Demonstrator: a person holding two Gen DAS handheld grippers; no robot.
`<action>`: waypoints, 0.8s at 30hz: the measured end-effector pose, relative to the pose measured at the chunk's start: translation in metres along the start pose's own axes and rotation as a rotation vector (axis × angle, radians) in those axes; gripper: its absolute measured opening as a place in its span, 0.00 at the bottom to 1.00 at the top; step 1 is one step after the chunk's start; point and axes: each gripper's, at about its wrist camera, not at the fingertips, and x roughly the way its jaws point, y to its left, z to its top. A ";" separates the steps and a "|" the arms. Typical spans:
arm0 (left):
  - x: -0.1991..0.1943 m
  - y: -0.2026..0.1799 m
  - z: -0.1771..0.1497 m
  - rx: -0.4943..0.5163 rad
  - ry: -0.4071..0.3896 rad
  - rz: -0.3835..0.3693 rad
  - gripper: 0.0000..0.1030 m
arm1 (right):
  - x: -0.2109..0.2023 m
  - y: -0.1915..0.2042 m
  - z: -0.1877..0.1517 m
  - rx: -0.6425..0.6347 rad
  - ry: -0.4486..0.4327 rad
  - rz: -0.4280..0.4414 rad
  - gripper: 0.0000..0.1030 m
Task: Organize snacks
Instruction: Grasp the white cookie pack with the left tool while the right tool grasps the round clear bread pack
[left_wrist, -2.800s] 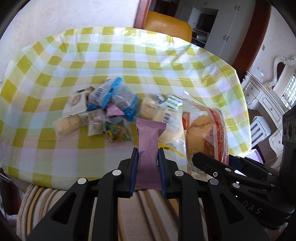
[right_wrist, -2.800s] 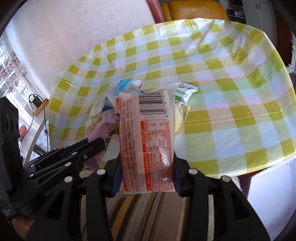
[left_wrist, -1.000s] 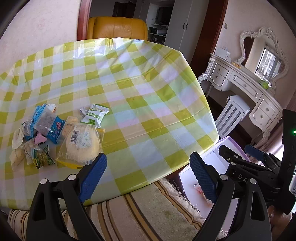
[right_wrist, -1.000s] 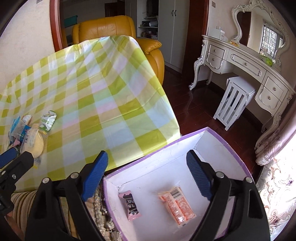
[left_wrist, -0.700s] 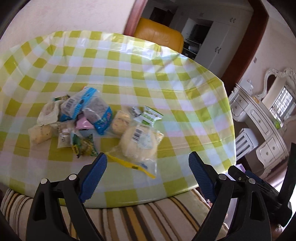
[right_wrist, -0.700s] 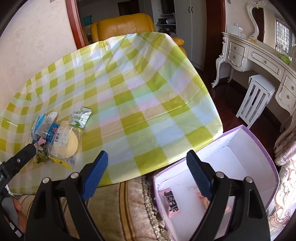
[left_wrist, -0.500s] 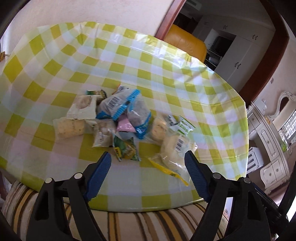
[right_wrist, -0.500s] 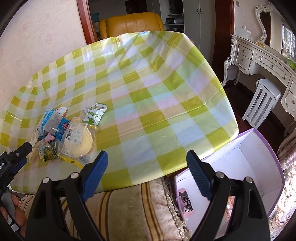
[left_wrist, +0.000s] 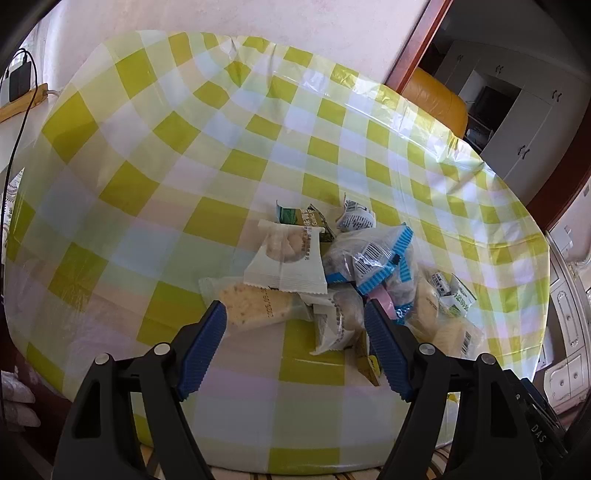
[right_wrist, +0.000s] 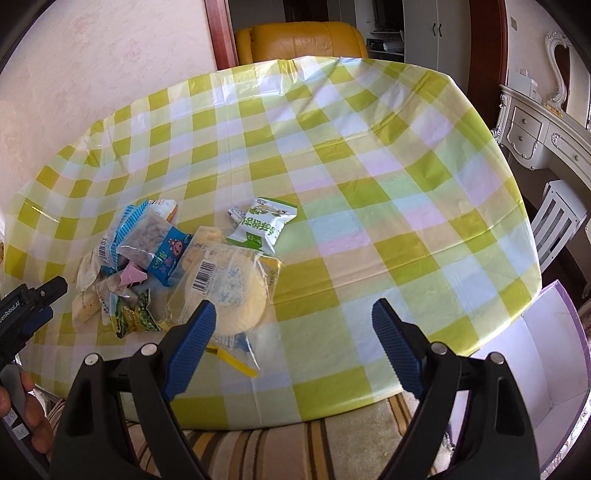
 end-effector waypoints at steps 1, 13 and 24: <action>0.004 0.002 0.004 0.001 0.001 0.003 0.72 | 0.003 0.005 0.001 -0.004 0.001 -0.002 0.84; 0.063 0.011 0.038 -0.026 0.094 -0.012 0.75 | 0.036 0.044 0.014 -0.030 0.006 -0.039 0.84; 0.081 0.009 0.036 0.012 0.128 0.012 0.59 | 0.061 0.052 0.018 -0.042 0.058 -0.070 0.84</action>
